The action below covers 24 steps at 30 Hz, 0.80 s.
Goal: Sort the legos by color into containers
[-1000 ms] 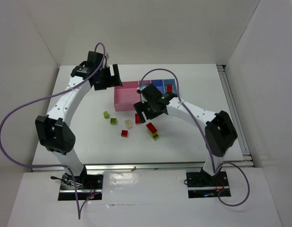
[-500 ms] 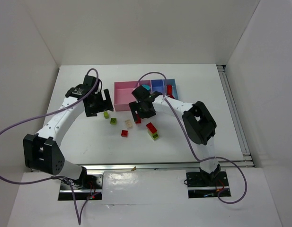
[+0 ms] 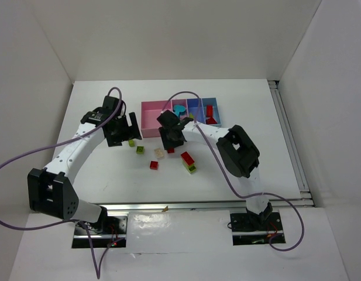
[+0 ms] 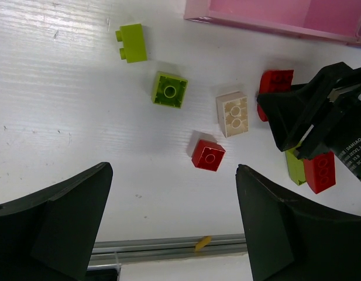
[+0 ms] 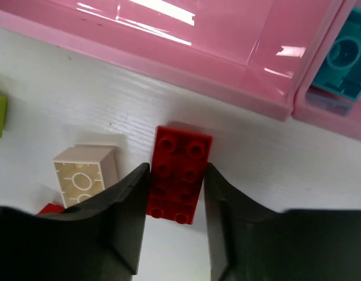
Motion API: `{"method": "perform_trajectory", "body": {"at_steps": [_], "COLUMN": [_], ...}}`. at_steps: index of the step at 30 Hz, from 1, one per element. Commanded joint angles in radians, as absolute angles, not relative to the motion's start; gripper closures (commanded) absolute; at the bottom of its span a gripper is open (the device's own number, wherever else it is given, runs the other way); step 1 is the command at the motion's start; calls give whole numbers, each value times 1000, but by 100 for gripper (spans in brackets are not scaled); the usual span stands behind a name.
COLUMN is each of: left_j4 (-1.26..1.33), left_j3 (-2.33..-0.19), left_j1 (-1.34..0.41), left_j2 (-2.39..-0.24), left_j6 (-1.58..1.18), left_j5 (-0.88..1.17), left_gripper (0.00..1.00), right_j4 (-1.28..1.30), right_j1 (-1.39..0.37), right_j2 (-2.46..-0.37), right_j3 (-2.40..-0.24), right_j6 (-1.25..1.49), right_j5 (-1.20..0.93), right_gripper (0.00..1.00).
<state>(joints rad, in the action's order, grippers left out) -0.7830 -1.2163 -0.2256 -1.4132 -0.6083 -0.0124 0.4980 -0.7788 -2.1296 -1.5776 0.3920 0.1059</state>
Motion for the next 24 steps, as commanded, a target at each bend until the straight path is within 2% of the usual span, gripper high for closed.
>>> {"method": "perform_trajectory", "body": {"at_steps": [1,4,7,13,18,24], "left_j4": [-769,-759,-759,-769,-769,-703], "left_j3": [-1216,-1216,-1207,-1187,-1187,-1132], "left_j1": [-230,-230,-249,-389,-483,-515], "left_j2": [-1408,-1408,-1419,-1480,-1546,-1585], "left_j6": [-603,-581,-569,-563,-598,-607], "left_j5": [0,11,11,-8,-20,-20], "left_gripper": [3,3,4,3,2,1], "right_j4": [489,517,529,577,568,532], "right_j1": [-799,-799,-799,-641,-490,-411], "right_j2": [-2126,-2048,-1912,-1726,-1773,-1894], "right_j3": [-1609,-1600,-1554,-1519,-1589,-1706], "right_j6": [413,413,413,394,331,299], "right_j5": [172,195,238,318,318,307], "right_gripper": [58,74,80,80,78,76]}}
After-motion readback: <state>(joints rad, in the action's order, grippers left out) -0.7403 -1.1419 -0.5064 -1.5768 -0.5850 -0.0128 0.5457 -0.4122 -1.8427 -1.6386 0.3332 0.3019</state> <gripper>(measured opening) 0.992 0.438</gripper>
